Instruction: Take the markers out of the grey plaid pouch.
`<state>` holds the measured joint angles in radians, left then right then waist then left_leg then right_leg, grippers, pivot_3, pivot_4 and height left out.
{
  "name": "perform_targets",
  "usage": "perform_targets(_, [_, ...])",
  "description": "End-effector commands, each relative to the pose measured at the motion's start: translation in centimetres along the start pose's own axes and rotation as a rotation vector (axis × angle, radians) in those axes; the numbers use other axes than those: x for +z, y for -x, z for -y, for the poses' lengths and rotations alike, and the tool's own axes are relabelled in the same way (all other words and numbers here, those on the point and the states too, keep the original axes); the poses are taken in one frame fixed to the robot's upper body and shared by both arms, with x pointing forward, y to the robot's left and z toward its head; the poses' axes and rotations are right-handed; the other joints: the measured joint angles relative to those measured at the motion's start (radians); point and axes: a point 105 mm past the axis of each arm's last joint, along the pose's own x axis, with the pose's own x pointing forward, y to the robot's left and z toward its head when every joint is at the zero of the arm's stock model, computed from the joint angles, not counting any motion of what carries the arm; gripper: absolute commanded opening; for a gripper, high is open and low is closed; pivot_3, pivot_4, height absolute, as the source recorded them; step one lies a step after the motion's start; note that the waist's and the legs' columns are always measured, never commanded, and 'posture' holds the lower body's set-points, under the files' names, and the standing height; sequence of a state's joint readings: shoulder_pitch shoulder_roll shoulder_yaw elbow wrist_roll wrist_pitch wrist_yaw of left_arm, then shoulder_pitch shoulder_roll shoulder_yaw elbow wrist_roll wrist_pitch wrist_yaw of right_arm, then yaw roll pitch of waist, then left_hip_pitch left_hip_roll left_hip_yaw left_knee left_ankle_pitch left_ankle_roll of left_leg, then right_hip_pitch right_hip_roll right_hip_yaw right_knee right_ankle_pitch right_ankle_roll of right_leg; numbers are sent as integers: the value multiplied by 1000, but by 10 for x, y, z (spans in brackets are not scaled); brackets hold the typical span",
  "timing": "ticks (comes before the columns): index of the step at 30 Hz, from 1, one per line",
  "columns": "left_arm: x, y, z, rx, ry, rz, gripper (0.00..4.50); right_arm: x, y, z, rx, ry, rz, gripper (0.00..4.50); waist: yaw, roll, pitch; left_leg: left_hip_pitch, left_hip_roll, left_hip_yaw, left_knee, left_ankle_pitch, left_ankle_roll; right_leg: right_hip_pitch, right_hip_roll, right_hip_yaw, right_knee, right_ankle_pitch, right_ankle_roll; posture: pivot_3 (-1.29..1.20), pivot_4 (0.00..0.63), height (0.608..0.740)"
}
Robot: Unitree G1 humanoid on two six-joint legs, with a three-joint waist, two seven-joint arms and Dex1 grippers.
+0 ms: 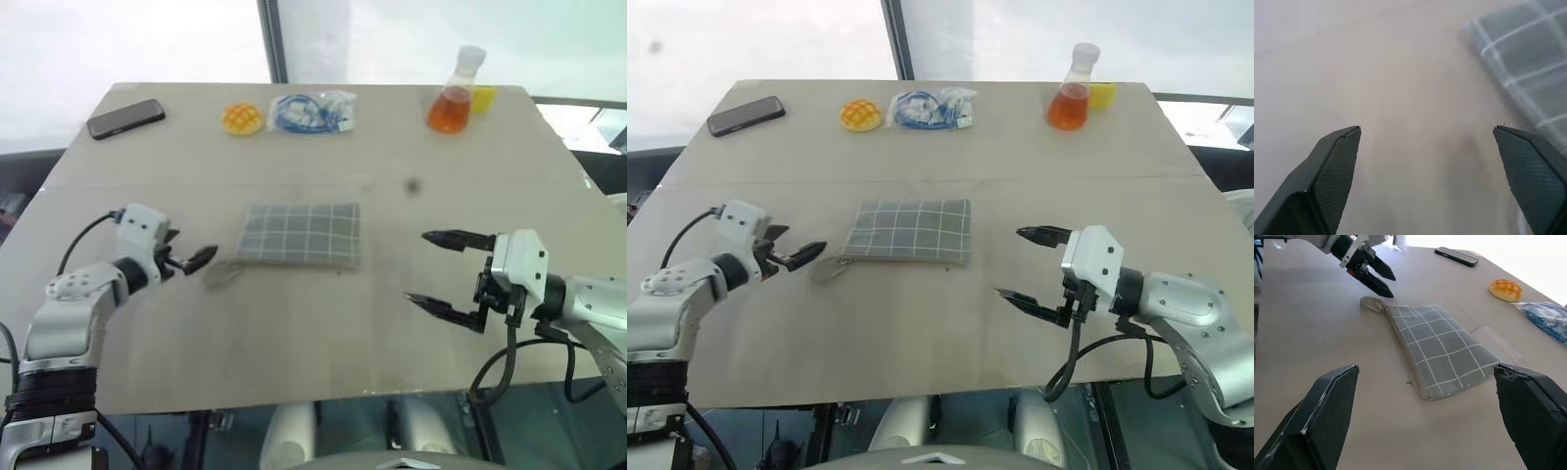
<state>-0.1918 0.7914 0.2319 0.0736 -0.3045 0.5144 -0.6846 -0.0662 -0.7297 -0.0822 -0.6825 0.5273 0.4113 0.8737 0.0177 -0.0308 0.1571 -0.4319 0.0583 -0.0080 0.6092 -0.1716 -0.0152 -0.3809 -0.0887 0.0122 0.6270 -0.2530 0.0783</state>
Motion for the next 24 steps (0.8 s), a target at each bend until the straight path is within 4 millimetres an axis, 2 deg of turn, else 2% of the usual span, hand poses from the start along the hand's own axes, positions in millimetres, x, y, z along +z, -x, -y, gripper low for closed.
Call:
perform_targets(1, [28, -5, 38, -157, -62, 116, 4484, 7, 1, 1, 1, 41, 21, 4500, 0, 0, 0, 0, 0, 0, 0, 0, 0, 0, 0, 0, 0, 0, 0, 0, 150, 740])
perform_targets(5, [39, 10, 79, -394, -107, 180, 4484, 7, 3, 2, -7, 37, 17, 4500, -7, -1, 0, 0, 0, 0, 1, 0, 0, 1, 0, 1, 0, 0, 0, 0, 150, 740])
perform_targets(7, [37, 21, 89, -474, -132, 181, 4484, 6, 4, 0, -7, 33, 16, 4500, -14, 0, 0, 0, 0, 1, -1, 0, 0, 0, 0, 2, 0, 0, 0, 0, 150, 740])
perform_targets(10, [33, 27, 78, -450, -226, 191, 4484, 6, 3, -3, -4, 21, 20, 4500, -12, 1, 0, 1, 0, 1, -2, 0, 0, 0, 1, 2, 0, 0, 0, 0, 150, 740])
perform_targets(13, [28, 23, 56, -353, -530, 208, 4484, 5, 2, -8, 17, 8, 19, 4500, -6, 1, 0, 1, 0, 1, -1, 0, 0, 0, 1, 2, 0, 0, 0, 0, 150, 740])
perform_targets(14, [26, 22, 49, -328, -696, 226, 4484, 4, 2, -9, 24, 5, 17, 4500, -5, 1, 0, 1, 0, 1, -1, 0, 0, -1, 1, 2, 0, 0, 0, 0, 150, 740])
perform_targets(17, [25, 18, 37, -300, -999, 290, 4484, 4, 1, -11, 28, 4, 17, 4500, 2, 0, 0, 0, 0, 1, 0, 0, 0, -1, 0, 2, -1, 0, -1, 0, 150, 740])
perform_targets(21, [29, 5, 40, -324, -1232, 407, 4484, 4, 1, -11, 24, 7, 16, 4500, 9, 0, 0, -1, -1, 3, 0, 0, 0, -1, -3, 2, -2, 0, -1, 0, 150, 740])
perform_targets(24, [33, -8, 49, -357, -1327, 473, 4484, 5, 2, -12, 17, 11, 12, 4500, 8, 0, 0, -1, -1, 3, 0, 0, 0, 0, -2, 2, -1, 1, -1, 0, 150, 740])
